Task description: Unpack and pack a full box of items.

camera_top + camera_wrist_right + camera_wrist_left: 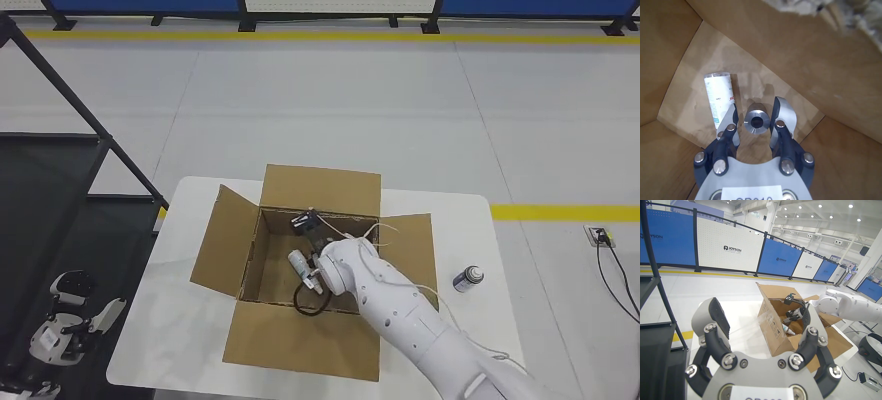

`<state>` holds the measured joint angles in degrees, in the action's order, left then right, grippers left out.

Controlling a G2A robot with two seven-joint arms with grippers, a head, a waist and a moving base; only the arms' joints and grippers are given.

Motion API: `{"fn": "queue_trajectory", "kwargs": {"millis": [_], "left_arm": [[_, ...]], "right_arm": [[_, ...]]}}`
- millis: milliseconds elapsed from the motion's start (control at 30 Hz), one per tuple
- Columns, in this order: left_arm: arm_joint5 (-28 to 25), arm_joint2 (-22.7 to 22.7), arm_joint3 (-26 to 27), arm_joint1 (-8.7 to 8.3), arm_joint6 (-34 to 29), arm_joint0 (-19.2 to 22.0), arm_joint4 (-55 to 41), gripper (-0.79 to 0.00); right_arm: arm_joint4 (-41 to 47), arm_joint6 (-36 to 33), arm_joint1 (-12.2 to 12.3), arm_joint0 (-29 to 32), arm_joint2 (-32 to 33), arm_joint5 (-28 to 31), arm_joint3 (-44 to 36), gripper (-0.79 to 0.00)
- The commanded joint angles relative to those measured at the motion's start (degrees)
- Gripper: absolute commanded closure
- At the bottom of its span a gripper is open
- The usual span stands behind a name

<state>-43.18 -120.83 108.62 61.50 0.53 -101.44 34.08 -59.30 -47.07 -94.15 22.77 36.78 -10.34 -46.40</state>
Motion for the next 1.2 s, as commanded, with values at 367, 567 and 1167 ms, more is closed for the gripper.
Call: {"fn": "queue_trajectory", "kwargs": {"millis": [367, 567, 1167], "left_arm": [[0.00, 0.00, 0.00, 0.00, 0.00, 0.00, 0.00, -0.785], [0.00, 0.00, 0.00, 0.00, 0.00, 0.00, 0.00, -0.785], [0.00, 0.00, 0.00, 0.00, 0.00, 0.00, 0.00, -0.785]], "right_arm": [[-25.95, -7.85, 12.09, 33.91, 26.35, 2.01, -65.36, -0.603], [-25.73, -3.45, 14.40, 50.05, 46.26, 3.89, -80.84, -0.785], [-14.77, -5.16, 16.42, 46.29, 62.79, 11.92, -52.40, -0.785]]}}
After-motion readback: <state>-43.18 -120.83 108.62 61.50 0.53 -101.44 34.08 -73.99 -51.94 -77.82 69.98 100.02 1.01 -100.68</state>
